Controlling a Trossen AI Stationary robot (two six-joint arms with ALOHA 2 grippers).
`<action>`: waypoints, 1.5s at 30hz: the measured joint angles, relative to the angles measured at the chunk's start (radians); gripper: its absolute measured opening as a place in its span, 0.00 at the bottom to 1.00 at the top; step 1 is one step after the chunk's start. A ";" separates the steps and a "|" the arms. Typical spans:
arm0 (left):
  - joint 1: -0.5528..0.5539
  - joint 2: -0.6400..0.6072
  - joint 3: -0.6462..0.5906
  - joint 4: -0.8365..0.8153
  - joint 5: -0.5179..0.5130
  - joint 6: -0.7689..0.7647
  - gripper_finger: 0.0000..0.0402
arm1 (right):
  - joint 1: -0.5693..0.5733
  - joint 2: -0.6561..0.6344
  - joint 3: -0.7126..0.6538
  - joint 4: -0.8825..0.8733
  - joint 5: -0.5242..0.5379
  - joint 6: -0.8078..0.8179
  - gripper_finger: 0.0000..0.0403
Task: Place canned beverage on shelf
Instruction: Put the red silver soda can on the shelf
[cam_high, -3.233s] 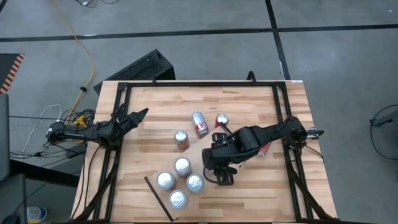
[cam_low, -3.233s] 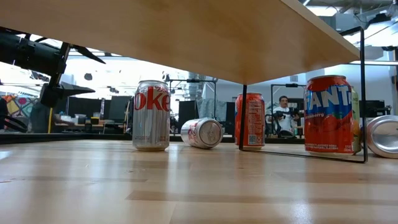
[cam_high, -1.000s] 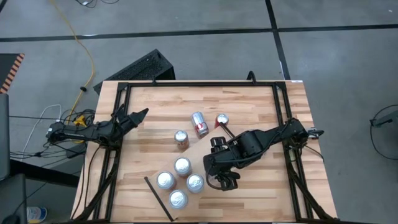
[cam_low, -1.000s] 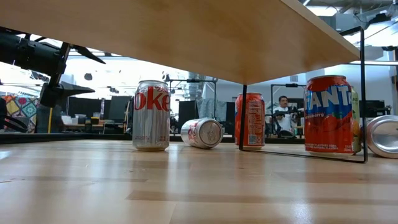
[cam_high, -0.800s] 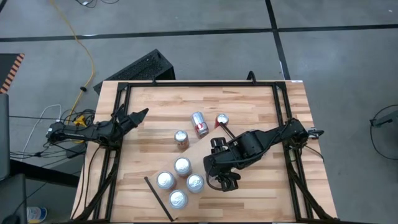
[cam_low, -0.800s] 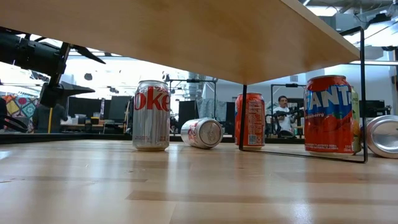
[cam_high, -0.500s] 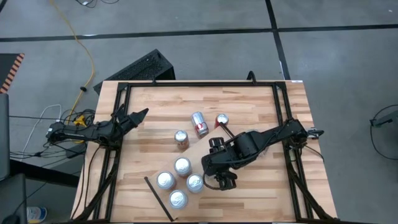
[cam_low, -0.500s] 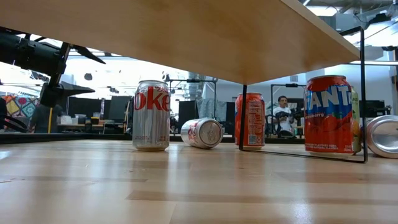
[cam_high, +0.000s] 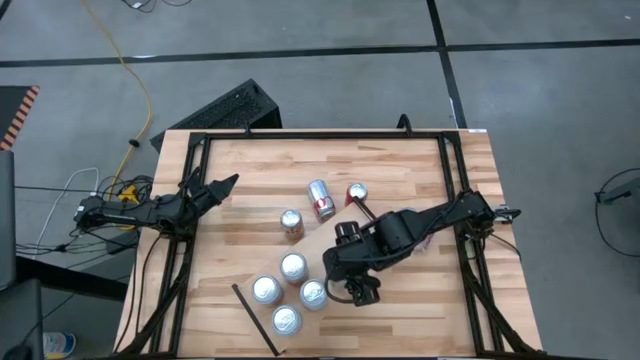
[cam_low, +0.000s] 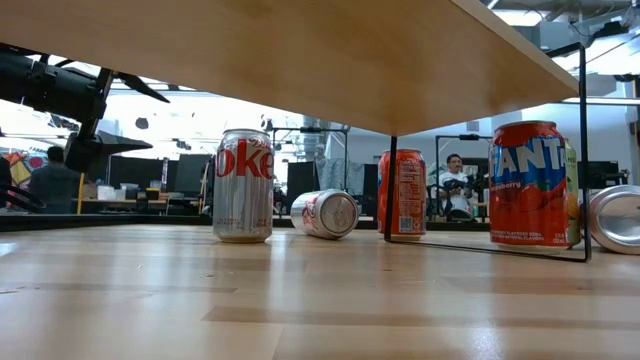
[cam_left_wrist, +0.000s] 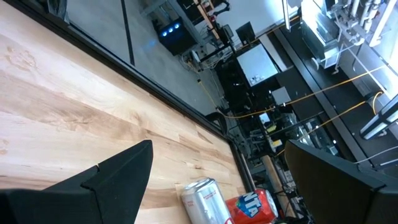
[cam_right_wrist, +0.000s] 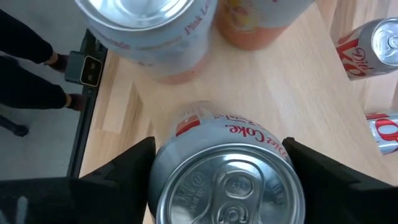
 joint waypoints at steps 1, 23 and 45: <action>0.000 0.000 0.000 0.000 0.000 0.000 0.87 | 0.000 0.000 0.000 0.000 0.000 -0.002 0.77; 0.000 0.000 0.000 0.000 0.001 0.000 0.87 | -0.006 0.000 0.000 0.048 -0.026 -0.071 0.78; 0.000 0.000 0.000 0.000 0.001 0.026 0.87 | -0.006 -0.004 0.035 0.055 -0.021 -0.070 0.90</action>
